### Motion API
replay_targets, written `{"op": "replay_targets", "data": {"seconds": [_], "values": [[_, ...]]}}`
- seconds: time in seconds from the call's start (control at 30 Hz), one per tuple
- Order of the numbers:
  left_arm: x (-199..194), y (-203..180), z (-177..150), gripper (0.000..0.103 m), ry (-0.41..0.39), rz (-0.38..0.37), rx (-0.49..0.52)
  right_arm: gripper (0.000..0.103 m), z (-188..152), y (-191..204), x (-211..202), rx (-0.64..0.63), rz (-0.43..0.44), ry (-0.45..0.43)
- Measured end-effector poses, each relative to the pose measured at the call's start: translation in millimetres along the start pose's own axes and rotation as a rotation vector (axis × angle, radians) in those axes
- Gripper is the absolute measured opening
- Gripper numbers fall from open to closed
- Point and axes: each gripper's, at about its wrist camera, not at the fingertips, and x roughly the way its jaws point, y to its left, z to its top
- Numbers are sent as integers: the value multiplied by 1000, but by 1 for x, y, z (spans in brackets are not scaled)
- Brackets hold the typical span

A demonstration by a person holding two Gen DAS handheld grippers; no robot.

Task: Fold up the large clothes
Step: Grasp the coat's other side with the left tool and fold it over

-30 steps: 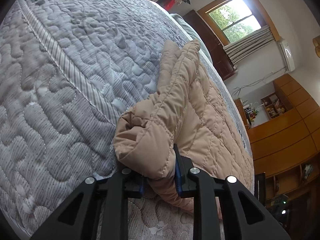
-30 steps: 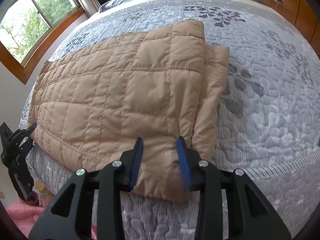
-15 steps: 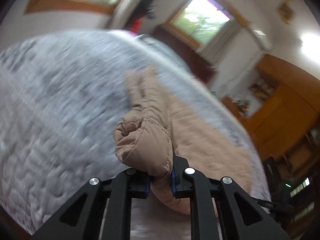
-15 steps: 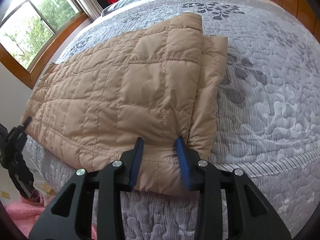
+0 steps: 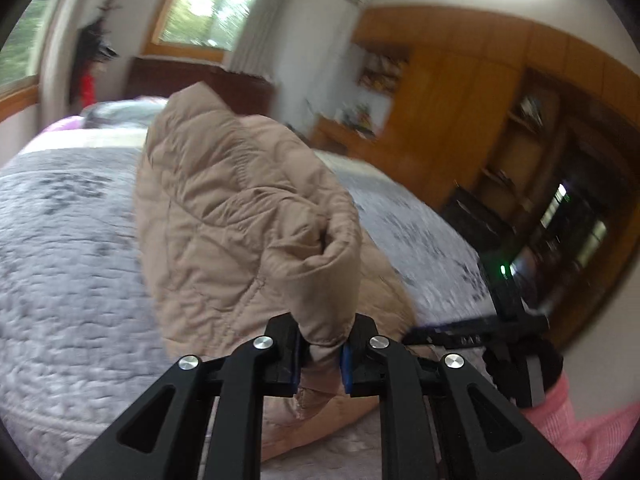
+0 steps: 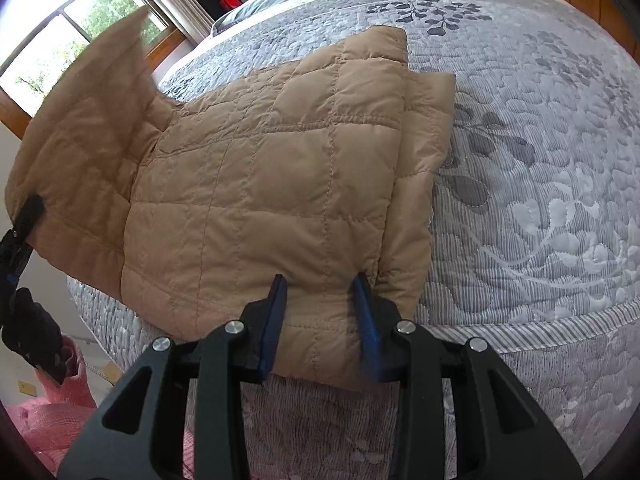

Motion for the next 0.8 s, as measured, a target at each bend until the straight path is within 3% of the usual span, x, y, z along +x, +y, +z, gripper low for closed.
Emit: {"op": "replay_targets", "data": {"seconds": [0.3,0.47,0.6,0.8], "values": [[88,9,-14,15,282,-32,-27,34,-1,-3,0,-6,10,4],[105,16,-25,15,331,-46,-45,34,-1,-4,1,-8,6,8],[106,20,-32,15,327,-60,-51,36,0,0,5,-18,-11,14],[74,18,-25,20,314,-94,-63,41,6,13,-4,-24,-44,21]]}}
